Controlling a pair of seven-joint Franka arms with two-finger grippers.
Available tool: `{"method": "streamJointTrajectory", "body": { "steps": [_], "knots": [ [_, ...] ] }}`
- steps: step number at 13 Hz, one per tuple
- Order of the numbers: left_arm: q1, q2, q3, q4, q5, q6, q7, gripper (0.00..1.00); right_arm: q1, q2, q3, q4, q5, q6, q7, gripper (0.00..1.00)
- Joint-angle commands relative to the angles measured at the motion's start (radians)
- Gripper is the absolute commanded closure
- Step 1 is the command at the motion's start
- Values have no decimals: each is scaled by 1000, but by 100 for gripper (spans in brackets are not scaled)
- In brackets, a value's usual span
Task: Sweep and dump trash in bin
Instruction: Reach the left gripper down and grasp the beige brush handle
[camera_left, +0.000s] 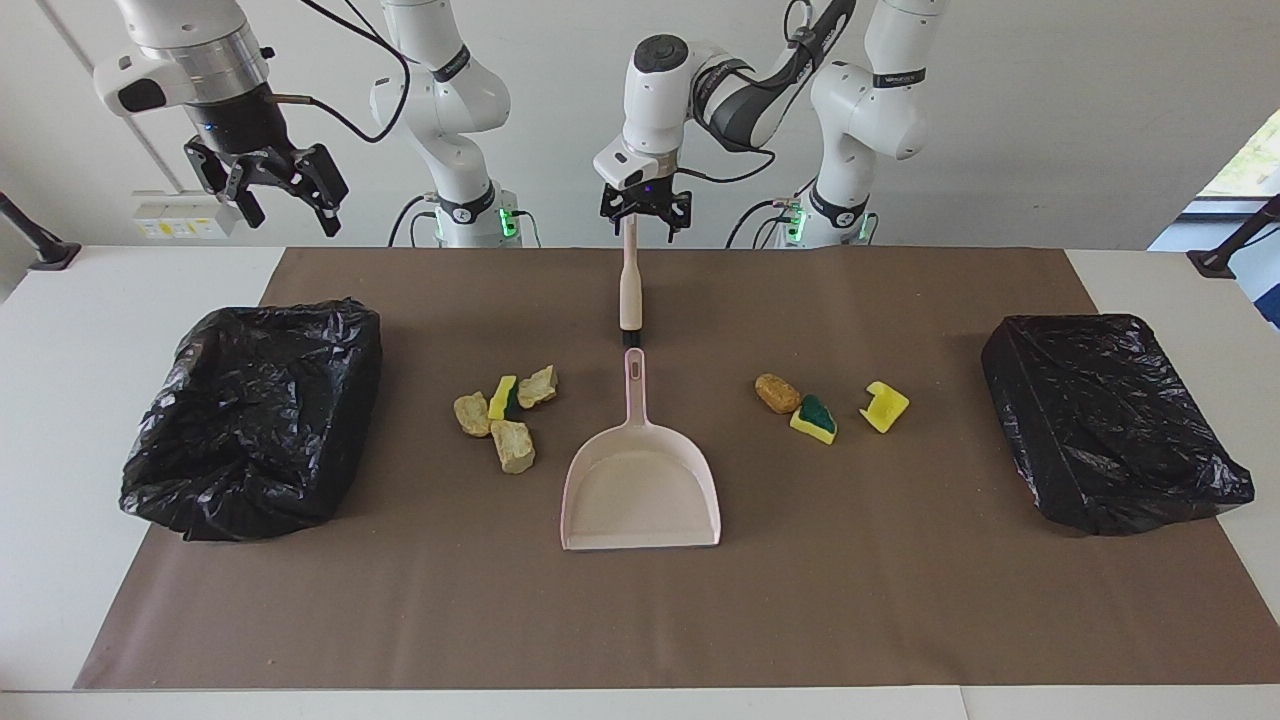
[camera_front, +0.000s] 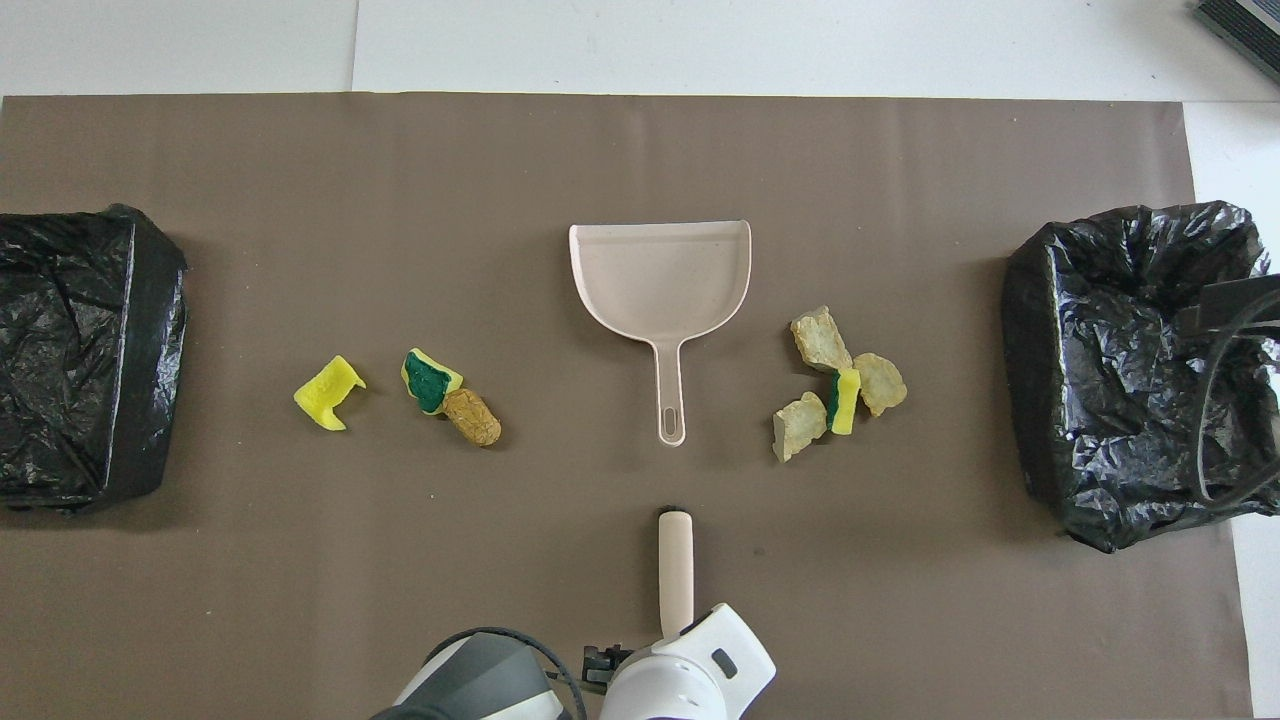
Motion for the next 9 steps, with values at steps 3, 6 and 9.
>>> {"method": "streamJointTrajectory", "body": {
  "steps": [3,6,9],
  "knots": [
    [-64,6,21,-66,-13,90,-81,0,0,-18,-2,-18,-2,0,-10,0],
    [-66,20,19,-71,-13,125,-102,13,0,-18,-2,-18,-2,0,-10,0],
    [-89,25,19,-78,-16,124,-102,20,0,-18,-2,-18,-2,0,-10,0]
  ]
}}
